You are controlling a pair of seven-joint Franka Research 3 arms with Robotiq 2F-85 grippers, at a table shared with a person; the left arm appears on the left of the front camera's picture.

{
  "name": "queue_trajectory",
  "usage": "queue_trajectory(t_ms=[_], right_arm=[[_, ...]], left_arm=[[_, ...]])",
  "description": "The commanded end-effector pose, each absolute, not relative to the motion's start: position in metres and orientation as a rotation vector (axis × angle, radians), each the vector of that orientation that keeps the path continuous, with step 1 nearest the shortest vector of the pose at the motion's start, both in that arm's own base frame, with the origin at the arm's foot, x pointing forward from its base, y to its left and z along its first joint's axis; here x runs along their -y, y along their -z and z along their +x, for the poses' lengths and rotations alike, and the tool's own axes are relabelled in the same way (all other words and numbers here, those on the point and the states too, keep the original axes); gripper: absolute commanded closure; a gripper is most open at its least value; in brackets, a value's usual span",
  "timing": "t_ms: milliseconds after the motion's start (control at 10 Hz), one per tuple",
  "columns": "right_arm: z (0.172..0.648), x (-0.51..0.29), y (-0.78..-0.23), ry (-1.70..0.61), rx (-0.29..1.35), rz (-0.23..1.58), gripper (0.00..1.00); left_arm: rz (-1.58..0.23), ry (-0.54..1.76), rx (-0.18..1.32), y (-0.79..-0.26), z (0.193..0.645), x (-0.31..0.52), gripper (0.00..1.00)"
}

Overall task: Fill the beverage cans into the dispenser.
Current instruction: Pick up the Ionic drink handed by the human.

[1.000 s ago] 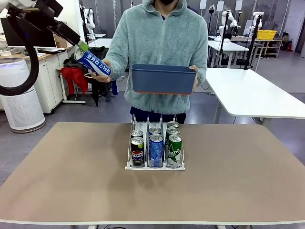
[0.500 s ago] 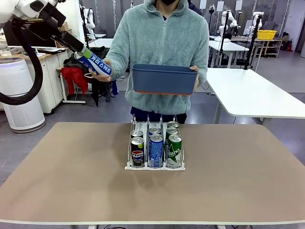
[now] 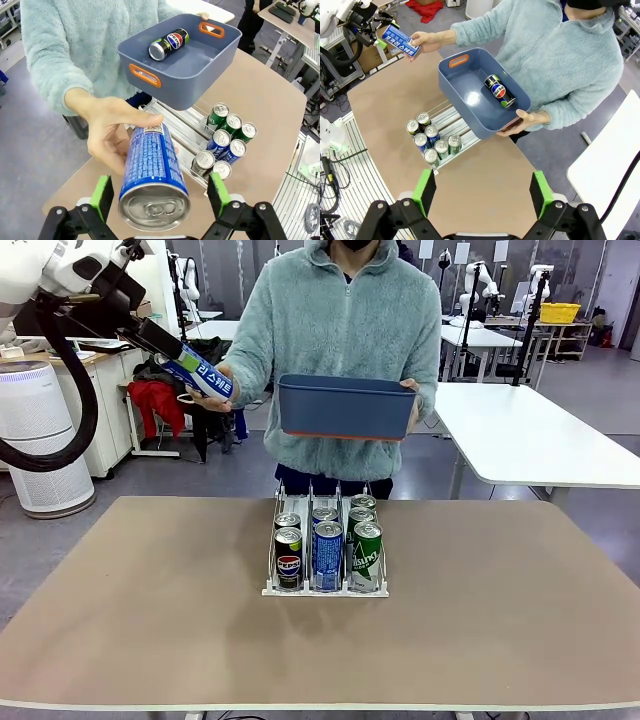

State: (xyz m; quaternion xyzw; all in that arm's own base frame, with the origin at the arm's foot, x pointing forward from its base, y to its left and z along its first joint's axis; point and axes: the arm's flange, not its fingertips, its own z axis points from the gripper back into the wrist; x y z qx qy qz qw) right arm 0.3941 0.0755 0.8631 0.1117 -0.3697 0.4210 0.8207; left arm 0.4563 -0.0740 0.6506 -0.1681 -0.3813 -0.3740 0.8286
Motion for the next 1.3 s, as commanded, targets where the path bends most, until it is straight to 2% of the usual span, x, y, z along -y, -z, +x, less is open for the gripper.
queue_trajectory(t_ms=[0,500,600,700,800,1000,1100,1200], right_arm=[[0.394,-0.076,-0.863,-0.883,0.786,0.241,0.0],[0.394,-0.076,-0.863,-0.883,0.786,0.241,0.0],[0.394,-0.076,-0.863,-0.883,0.786,0.241,0.0],[0.394,-0.076,-0.863,-0.883,0.786,0.241,0.0],[0.394,-0.076,-0.863,-0.883,0.786,0.241,0.0],[0.394,-0.076,-0.863,-0.883,0.786,0.241,0.0],[0.394,-0.076,-0.863,-0.883,0.786,0.241,0.0],[0.394,-0.076,-0.863,-0.883,0.786,0.241,0.0]], left_arm=[[-0.383,0.779,0.833,-0.638,0.46,0.072,0.0],[-0.358,0.782,0.799,-0.641,0.463,0.074,0.0],[-0.36,0.776,0.802,-0.641,0.464,0.073,0.58],[-0.358,0.771,0.805,-0.642,0.464,0.073,0.6],[-0.359,0.769,0.809,-0.642,0.464,0.073,1.0],[-0.361,0.767,0.813,-0.644,0.463,0.075,1.0],[-0.346,0.76,0.816,-0.645,0.463,0.074,0.87],[-0.349,0.763,0.814,-0.646,0.464,0.074,0.97]])
